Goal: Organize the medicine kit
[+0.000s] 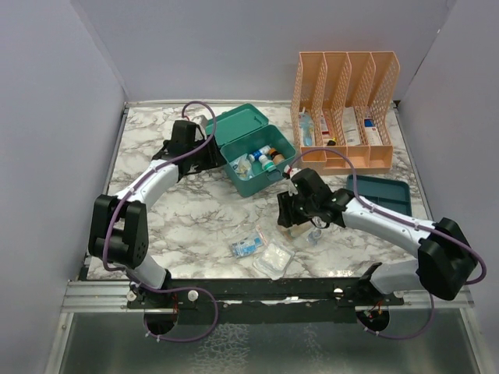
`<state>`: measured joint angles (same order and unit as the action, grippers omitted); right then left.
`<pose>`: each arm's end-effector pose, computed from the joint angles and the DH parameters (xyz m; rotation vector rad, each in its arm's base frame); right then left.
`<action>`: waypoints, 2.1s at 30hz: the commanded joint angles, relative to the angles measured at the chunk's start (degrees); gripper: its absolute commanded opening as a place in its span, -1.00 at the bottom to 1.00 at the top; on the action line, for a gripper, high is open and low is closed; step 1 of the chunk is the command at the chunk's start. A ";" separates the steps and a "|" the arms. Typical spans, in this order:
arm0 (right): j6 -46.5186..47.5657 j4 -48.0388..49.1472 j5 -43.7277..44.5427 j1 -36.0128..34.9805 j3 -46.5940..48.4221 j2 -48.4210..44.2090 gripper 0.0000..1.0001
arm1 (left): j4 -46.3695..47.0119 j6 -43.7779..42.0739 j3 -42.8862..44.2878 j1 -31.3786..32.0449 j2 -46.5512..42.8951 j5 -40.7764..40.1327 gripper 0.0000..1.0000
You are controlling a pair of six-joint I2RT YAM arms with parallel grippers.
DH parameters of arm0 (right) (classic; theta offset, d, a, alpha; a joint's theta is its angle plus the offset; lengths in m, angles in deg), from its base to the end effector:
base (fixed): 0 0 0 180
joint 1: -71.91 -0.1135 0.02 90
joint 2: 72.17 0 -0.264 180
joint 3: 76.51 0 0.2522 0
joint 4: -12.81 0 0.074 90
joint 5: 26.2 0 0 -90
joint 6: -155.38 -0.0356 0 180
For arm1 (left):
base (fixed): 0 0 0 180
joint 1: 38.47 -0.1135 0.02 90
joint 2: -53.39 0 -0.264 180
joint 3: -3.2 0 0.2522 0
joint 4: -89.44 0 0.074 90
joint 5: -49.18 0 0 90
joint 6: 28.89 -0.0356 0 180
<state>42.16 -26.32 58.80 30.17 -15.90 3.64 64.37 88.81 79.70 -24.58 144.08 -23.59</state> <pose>0.1938 0.1771 0.2144 -0.4559 2.5686 0.5468 0.3385 -0.0946 0.2473 -0.1133 2.3195 -0.7180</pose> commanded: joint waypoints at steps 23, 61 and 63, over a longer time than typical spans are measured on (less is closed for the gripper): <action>-13.07 -4.37 18.75 -0.89 4.72 12.51 -0.78 | 2.13 -5.33 -2.87 -0.14 -8.78 -11.10 -0.04; 12.17 14.54 19.18 0.31 32.58 13.64 -0.85 | 9.98 10.67 -1.09 -0.09 0.54 2.12 0.08; 14.33 15.27 15.38 0.65 34.12 16.04 -0.85 | 6.95 8.98 0.57 -0.09 1.90 0.68 0.02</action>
<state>51.42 -16.31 82.08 30.08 14.49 16.03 76.79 99.17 76.44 -24.58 143.97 -22.50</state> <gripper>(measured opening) 0.078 0.538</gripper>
